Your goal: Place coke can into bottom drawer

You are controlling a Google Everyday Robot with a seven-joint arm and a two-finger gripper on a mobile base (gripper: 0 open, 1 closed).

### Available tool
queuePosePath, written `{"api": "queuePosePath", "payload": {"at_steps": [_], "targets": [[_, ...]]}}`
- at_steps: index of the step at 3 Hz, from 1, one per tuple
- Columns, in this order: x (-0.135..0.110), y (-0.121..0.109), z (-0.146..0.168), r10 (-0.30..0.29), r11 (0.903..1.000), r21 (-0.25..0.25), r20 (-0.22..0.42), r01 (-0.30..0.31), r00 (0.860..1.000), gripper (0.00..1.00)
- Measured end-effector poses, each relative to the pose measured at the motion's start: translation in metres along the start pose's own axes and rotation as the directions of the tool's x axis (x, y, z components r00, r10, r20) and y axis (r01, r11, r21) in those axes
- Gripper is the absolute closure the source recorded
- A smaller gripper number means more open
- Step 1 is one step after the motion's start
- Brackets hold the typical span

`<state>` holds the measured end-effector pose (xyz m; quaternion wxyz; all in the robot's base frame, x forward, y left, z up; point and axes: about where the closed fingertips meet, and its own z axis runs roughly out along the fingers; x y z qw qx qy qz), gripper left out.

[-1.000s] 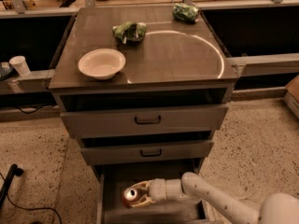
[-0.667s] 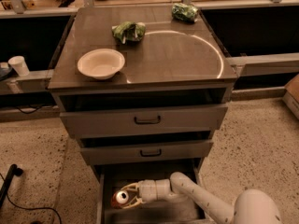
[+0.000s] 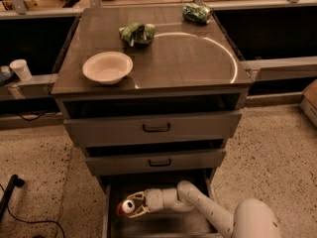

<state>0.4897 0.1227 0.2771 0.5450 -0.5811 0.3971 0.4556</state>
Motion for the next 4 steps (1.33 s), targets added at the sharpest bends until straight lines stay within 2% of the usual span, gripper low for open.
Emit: {"api": "queuePosePath", "payload": {"at_steps": [1,2,3,4], "targets": [[0.025,-0.004,-0.006,0.041,0.9982,0.045,-0.06,-0.038,0.997,1.0],[0.056,-0.01,-0.01,0.052,0.9971,0.063,-0.152,-0.043,0.987,1.0],[0.083,-0.01,-0.008,0.038,0.9989,0.034,-0.205,-0.032,0.978,1.0],[0.106,-0.007,-0.006,0.048,0.9989,0.016,-0.273,-0.045,0.961,1.0]]}}
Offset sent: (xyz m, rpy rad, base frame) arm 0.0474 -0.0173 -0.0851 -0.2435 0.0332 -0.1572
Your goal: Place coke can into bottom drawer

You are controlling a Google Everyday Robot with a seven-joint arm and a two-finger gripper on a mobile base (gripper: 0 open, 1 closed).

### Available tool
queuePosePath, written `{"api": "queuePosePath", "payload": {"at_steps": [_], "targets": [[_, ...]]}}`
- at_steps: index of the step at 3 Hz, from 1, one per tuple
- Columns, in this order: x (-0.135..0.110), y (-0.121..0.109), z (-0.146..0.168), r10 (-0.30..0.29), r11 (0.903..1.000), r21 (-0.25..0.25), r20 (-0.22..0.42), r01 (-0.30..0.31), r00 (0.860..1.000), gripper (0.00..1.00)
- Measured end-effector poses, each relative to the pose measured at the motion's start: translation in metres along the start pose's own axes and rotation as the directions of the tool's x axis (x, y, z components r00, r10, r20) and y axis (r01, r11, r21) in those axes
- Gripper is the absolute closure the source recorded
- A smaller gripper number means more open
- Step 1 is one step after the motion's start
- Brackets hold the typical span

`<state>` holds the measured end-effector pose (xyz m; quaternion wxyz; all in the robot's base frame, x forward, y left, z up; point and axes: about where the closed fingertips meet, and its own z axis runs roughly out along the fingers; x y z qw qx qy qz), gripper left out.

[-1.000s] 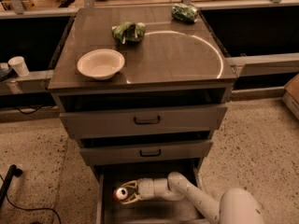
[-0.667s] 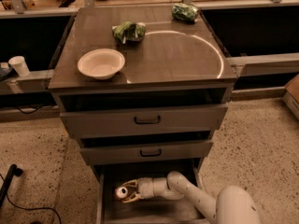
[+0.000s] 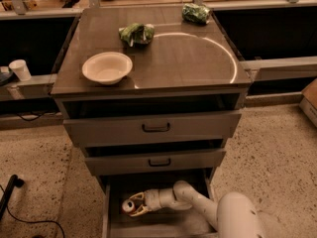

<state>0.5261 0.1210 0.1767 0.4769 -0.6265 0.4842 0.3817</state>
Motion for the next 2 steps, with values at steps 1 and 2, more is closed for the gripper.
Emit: {"api": "queuePosePath", "payload": {"at_steps": [1,2], "targets": [[0.0163,0.0056,0.0043,0.052,0.9986,-0.005,-0.035,-0.053,0.998,0.73],[0.0163,0.0056,0.0043,0.052,0.9986,-0.005,-0.035,-0.053,0.998,0.5]]}}
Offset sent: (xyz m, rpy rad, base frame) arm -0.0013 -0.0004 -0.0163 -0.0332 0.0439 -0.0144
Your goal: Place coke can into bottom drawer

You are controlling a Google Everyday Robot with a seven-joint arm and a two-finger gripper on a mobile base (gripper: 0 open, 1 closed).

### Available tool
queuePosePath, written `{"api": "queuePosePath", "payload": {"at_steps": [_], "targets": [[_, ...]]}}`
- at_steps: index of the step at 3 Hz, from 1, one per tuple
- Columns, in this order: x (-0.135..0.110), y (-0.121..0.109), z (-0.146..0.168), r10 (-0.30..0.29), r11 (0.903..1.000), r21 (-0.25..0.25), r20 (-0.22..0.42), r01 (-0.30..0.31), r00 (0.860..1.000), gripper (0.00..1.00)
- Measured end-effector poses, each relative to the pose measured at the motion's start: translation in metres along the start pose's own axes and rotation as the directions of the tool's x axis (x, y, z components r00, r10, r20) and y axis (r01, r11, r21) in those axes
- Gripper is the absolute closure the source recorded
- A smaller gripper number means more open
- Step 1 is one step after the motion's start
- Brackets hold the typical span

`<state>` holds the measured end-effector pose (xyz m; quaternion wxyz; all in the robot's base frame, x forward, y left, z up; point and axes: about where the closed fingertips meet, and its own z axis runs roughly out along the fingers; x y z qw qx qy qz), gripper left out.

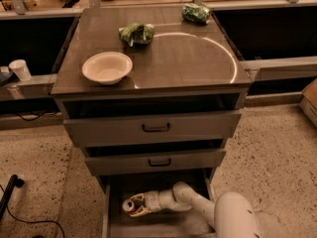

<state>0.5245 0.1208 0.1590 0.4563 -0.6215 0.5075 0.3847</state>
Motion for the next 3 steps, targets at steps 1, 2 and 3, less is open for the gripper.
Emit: {"api": "queuePosePath", "payload": {"at_steps": [1,2,3], "targets": [[0.0,0.0,0.0,0.0,1.0,0.0,0.0,0.0,1.0,0.19],[0.0,0.0,0.0001,0.0,1.0,0.0,0.0,0.0,1.0,0.0],[0.0,0.0,0.0001,0.0,1.0,0.0,0.0,0.0,1.0,0.0]]}}
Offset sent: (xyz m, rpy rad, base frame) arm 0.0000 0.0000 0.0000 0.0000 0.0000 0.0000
